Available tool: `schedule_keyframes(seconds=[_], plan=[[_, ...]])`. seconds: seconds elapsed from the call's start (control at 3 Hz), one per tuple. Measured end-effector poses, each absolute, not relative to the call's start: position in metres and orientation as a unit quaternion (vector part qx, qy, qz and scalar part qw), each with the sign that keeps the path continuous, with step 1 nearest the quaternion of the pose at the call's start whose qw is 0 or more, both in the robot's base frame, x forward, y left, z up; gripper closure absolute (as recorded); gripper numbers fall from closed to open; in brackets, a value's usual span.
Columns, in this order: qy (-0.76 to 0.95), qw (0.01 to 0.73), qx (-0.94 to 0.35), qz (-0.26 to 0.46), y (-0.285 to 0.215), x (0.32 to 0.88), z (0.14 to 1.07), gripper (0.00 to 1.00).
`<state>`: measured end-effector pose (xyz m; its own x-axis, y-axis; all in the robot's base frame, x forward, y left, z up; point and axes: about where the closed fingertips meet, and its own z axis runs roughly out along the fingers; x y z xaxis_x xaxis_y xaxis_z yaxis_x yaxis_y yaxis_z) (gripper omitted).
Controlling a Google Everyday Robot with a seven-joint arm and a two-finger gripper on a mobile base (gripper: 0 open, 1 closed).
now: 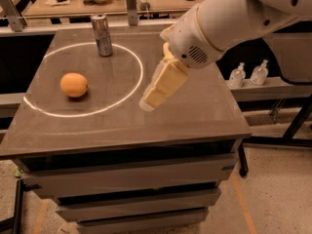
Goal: Pick orange
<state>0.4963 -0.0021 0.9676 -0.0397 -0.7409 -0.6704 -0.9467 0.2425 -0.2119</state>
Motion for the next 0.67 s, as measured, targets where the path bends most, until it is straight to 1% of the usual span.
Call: schedule_keyframes(seconds=[0.33,0.67], plan=[[0.699,0.347,-0.607,0.15,0.017,0.518,0.952,0.0],[0.677,0.333,-0.634,0.169,0.051,0.538,0.931,0.0]])
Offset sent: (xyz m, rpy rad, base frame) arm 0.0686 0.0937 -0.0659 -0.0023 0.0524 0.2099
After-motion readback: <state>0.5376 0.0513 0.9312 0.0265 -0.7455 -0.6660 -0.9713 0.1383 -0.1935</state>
